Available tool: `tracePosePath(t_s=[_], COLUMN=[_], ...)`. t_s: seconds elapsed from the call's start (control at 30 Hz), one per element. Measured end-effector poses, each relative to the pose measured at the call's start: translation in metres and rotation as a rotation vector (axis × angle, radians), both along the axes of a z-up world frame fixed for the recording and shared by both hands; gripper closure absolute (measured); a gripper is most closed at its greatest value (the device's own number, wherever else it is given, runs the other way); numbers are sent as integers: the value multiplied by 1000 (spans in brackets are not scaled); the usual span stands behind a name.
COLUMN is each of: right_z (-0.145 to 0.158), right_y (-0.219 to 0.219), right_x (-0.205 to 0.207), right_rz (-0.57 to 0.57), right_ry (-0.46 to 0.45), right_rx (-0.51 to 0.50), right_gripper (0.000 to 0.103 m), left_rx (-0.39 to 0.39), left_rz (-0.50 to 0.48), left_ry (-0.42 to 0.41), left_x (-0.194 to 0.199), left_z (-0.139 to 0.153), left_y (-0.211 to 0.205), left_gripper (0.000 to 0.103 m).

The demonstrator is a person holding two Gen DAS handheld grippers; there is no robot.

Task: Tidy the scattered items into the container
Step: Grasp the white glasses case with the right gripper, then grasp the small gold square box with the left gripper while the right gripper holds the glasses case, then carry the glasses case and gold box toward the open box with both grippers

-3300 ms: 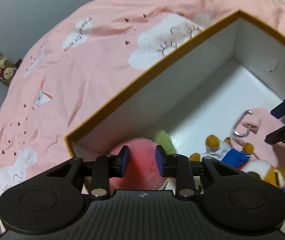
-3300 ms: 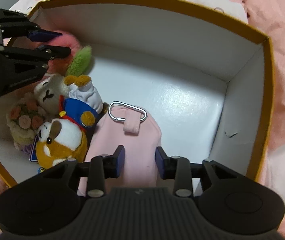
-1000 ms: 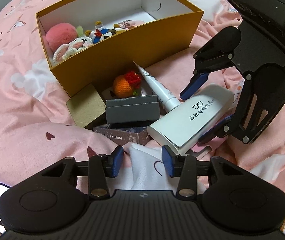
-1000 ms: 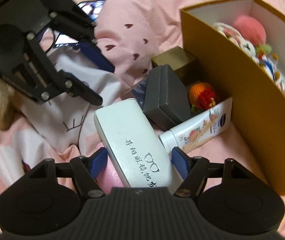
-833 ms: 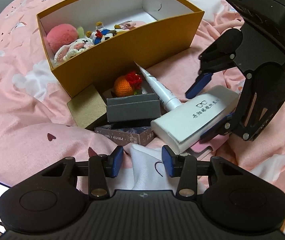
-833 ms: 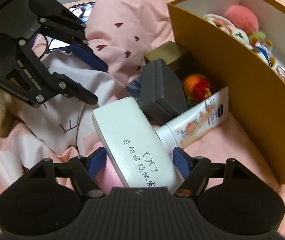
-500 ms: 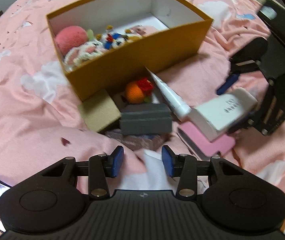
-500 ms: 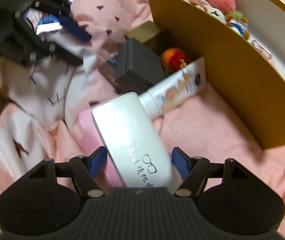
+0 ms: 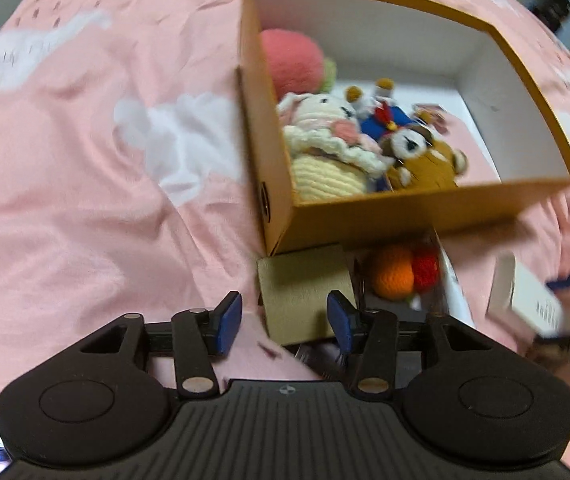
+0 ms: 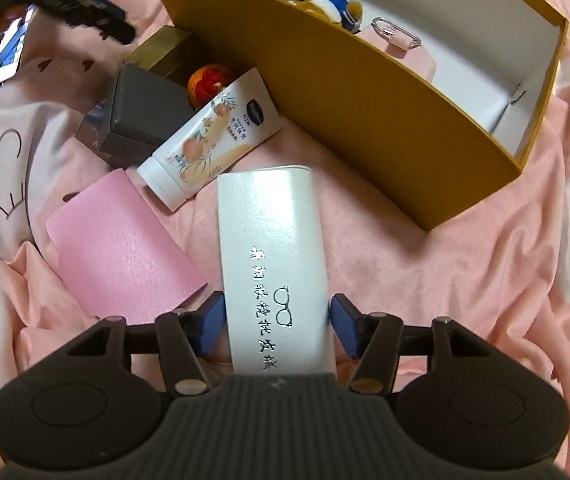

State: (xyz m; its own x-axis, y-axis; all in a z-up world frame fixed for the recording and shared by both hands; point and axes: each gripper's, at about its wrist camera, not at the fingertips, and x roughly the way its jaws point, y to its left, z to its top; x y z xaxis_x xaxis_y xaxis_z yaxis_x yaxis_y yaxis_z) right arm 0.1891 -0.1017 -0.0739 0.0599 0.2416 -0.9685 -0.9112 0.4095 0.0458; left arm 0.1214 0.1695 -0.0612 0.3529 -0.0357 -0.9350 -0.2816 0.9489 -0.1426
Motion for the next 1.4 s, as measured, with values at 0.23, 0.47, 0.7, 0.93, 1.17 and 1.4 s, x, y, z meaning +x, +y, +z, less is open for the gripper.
tracePosePath(t_s=[0.23, 0.47, 0.7, 0.93, 1.17, 1.4], right_z=[-6, -9, -17, -12, 9, 39], right_y=[1, -4, -7, -7, -13, -11], right_x=[0, 6, 19, 7, -9, -10], right_rz=[-13, -52, -133, -134, -171, -280], right_ry=[19, 62, 122, 58, -15, -39], right_rx=[-5, 26, 69, 81, 127, 200], right_gripper=[40, 37, 34, 36, 36, 36], left_rx=[-30, 21, -21, 18, 112, 144], left_rz=[57, 47, 81, 104, 131, 148], left_ry=[-14, 39, 61, 0, -82, -186], left_x=[12, 22, 18, 1, -21, -34], left_z=[-9, -28, -44, -29, 3, 30], left_y=[-7, -19, -14, -20, -34, -45], left_gripper=[28, 25, 33, 33, 33, 33])
